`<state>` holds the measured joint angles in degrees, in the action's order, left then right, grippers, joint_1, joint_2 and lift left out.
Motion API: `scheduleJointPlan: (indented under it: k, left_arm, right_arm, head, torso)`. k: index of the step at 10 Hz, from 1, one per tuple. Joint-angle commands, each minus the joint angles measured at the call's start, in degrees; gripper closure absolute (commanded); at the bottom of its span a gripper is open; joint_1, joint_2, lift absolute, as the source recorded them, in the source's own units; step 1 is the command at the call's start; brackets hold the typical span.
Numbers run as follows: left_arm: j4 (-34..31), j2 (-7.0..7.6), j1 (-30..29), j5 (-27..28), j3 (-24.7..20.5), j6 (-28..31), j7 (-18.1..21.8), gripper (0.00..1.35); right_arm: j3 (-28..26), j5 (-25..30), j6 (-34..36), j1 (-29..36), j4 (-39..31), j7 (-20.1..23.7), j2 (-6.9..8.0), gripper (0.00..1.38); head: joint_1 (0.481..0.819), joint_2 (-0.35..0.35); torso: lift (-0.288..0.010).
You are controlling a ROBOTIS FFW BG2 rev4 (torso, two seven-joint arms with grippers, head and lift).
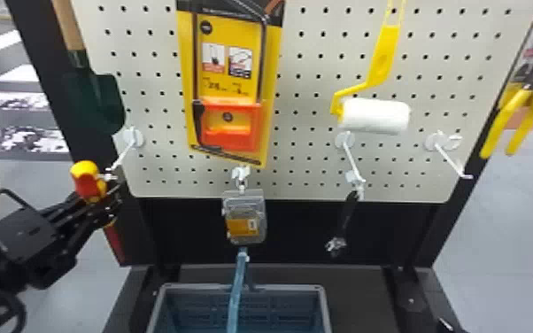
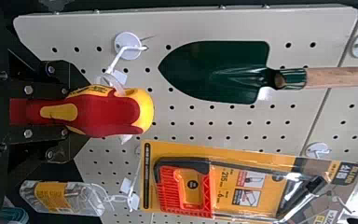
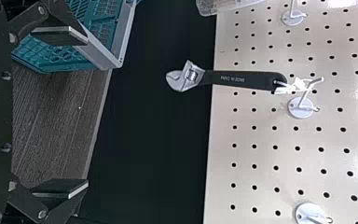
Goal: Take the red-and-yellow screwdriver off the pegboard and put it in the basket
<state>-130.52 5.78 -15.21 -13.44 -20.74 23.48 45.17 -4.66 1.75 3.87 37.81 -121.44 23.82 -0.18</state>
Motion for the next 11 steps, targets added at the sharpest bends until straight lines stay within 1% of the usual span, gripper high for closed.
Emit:
scheduleJointPlan:
  k: [1,2,4,5,8,10,11]
  left_arm:
    - [-3.01,-1.38,-4.02,-2.03,-1.32,0.52,-1.40,1.07]
    - [-3.29,-2.44,-7.59,-5.81,-1.40,-0.28,-4.30,1.07]
    - [-3.29,-4.02,-13.13,-14.86,0.79,-4.32,-11.33,1.07]
    - [-3.15,-4.20,-14.48,-16.97,2.29,-5.99,-14.05,1.07]
    - [-1.89,-4.28,-17.56,-23.74,7.03,-10.38,-20.21,1.07]
    - [1.63,-4.28,-18.79,-27.61,10.46,-13.99,-22.05,1.07]
    - [3.32,-4.20,-18.42,-28.22,11.78,-14.51,-22.14,1.07]
  right_arm:
    - [0.00,0.00,0.00,0.00,0.14,0.00,0.23,0.21]
    - [0.00,0.00,0.00,0.00,0.00,0.00,0.23,0.21]
    - [0.00,0.09,0.09,0.00,0.00,0.09,0.23,0.21]
    - [0.00,0.09,0.18,0.00,-0.14,0.18,0.23,0.21]
    - [0.00,0.09,0.26,0.00,-0.14,0.27,0.23,0.21]
    - [0.00,0.09,0.26,0.00,-0.14,0.27,0.23,0.21]
    - [0.00,0.09,0.26,0.00,-0.14,0.27,0.23,0.21]
  head:
    - [0.549,0.000]
    - [0.549,0.000]
    - [0.549,0.000]
    - [0.549,0.000]
    - [0.549,0.000]
    - [0.549,0.000]
    - [0.549,0.000]
  torso:
    - [-0.100]
    - [-0.100]
    - [-0.100]
    - [-0.100]
    - [-0.100]
    - [-0.100]
    - [-0.100]
